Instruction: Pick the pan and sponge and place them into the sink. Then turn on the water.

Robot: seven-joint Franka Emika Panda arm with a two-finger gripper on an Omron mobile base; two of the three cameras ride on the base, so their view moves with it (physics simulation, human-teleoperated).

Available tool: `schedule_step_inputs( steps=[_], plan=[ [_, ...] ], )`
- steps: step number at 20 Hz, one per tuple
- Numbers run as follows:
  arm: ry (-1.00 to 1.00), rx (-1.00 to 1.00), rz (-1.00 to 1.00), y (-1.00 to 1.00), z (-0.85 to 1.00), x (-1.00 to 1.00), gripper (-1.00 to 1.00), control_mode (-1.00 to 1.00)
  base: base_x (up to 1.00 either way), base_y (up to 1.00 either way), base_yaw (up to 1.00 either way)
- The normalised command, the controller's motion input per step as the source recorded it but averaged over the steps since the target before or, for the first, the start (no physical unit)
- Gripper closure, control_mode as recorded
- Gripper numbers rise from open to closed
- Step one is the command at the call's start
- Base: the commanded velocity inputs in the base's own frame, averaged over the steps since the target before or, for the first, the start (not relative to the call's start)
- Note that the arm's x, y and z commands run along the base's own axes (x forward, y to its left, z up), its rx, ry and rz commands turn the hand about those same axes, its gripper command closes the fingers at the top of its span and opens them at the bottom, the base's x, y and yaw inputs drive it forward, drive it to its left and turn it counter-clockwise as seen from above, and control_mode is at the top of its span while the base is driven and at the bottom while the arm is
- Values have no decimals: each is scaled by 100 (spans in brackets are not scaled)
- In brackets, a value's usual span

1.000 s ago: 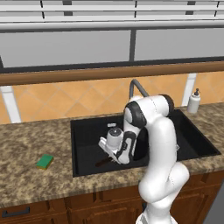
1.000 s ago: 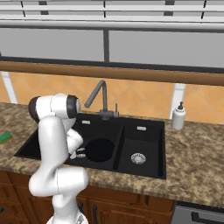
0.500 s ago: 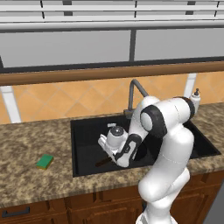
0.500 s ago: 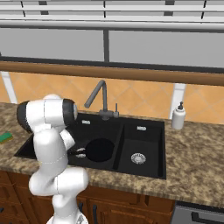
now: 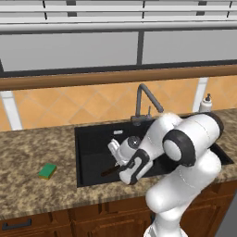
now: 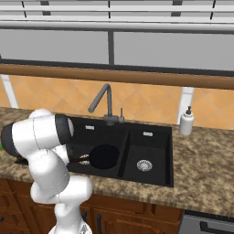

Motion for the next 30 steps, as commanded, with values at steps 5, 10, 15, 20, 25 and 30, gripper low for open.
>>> schedule_step_inputs(
  steps=[5, 10, 15, 20, 25, 30],
  plan=[
    [-2, -3, -10, 18, 100, 18, -100, -100, 0, 0, 0],
    [-1, -2, -8, 3, 100, -5, -100, -100, 0, 0, 0],
    [-5, 0, -1, 0, 100, -61, -100, -100, 0, 0, 0],
    [1, 0, 18, 8, 66, -74, -100, -100, 0, 0, 0],
    [0, 0, 56, 22, 1, -31, -100, -100, 0, 0, 0],
    [3, -13, 34, 42, 8, 0, -100, -100, 0, 0, 0]
  ],
)
